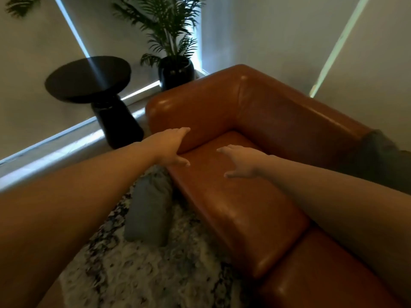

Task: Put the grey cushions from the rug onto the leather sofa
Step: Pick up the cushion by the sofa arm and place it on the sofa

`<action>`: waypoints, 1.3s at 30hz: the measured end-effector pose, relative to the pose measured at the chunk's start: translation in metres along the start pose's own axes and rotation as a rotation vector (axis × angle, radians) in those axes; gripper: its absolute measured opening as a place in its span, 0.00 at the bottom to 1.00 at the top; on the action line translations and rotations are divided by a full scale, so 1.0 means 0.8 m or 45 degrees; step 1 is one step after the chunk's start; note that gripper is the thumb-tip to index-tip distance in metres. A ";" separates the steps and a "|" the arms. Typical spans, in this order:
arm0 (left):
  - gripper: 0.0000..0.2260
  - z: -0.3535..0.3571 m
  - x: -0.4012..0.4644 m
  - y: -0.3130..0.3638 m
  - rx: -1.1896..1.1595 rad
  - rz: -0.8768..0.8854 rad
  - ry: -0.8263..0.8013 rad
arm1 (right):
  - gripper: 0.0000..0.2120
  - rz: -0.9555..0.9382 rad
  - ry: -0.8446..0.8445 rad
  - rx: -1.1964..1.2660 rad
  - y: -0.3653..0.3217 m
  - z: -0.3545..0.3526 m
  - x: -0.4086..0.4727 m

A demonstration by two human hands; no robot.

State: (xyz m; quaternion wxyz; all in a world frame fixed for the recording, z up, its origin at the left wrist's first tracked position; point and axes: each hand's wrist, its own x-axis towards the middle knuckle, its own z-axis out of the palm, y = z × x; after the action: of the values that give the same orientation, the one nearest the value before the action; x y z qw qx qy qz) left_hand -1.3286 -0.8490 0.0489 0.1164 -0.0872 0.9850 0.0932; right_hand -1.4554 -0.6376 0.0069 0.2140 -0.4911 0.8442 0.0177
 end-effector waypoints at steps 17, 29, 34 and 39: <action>0.46 0.054 -0.075 -0.350 -0.100 -0.214 -0.121 | 0.42 -0.257 -0.264 0.011 -0.267 0.045 0.288; 0.45 0.058 0.073 -0.492 -0.127 0.027 -0.449 | 0.41 0.196 -0.455 0.261 -0.237 0.061 0.408; 0.45 0.063 0.160 -0.523 -0.022 0.294 -0.554 | 0.40 0.453 -0.365 0.452 -0.239 0.084 0.432; 0.46 0.092 0.223 -0.545 0.032 0.592 -0.682 | 0.40 0.790 -0.220 0.716 -0.266 0.124 0.437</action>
State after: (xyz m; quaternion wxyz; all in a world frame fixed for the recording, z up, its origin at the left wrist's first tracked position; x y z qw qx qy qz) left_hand -1.3996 -1.2828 -0.1367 0.3473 0.1684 0.9140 0.1248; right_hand -1.3926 -1.0112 -0.1773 0.3940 -0.1331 0.9029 -0.1085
